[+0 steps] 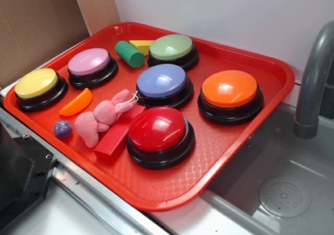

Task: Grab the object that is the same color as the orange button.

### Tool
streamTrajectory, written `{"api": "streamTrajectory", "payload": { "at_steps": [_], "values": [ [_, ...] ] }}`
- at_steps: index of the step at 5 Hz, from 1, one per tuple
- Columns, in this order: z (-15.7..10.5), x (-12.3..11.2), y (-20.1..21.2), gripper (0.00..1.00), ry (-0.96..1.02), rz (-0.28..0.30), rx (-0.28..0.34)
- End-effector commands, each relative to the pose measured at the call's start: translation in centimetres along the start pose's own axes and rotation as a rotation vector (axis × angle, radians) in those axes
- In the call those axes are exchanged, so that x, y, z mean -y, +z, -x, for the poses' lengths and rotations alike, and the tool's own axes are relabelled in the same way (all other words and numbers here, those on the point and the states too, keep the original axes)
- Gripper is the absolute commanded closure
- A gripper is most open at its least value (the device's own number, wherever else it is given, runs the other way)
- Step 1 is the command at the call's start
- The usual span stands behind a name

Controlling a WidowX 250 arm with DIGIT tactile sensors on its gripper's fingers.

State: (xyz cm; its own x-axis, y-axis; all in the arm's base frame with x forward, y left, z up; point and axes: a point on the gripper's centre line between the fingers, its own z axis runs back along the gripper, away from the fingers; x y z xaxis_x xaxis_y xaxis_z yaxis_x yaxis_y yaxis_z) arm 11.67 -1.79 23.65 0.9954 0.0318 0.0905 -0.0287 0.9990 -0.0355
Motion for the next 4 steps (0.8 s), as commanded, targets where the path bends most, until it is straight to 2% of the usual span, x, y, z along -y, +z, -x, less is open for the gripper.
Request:
{"api": "streamTrajectory", "payload": {
  "at_steps": [1,2,3,4],
  "values": [
    [0.0,0.0,0.0,0.00,0.000,0.000,0.000],
    [-0.7,-1.8,-0.8,0.00,0.029,0.002,0.049],
    [-1.6,-3.8,-2.7,0.00,0.125,-0.020,0.082],
    [-2.6,-4.6,-5.2,0.00,0.203,-0.034,0.095]
  ]
}}
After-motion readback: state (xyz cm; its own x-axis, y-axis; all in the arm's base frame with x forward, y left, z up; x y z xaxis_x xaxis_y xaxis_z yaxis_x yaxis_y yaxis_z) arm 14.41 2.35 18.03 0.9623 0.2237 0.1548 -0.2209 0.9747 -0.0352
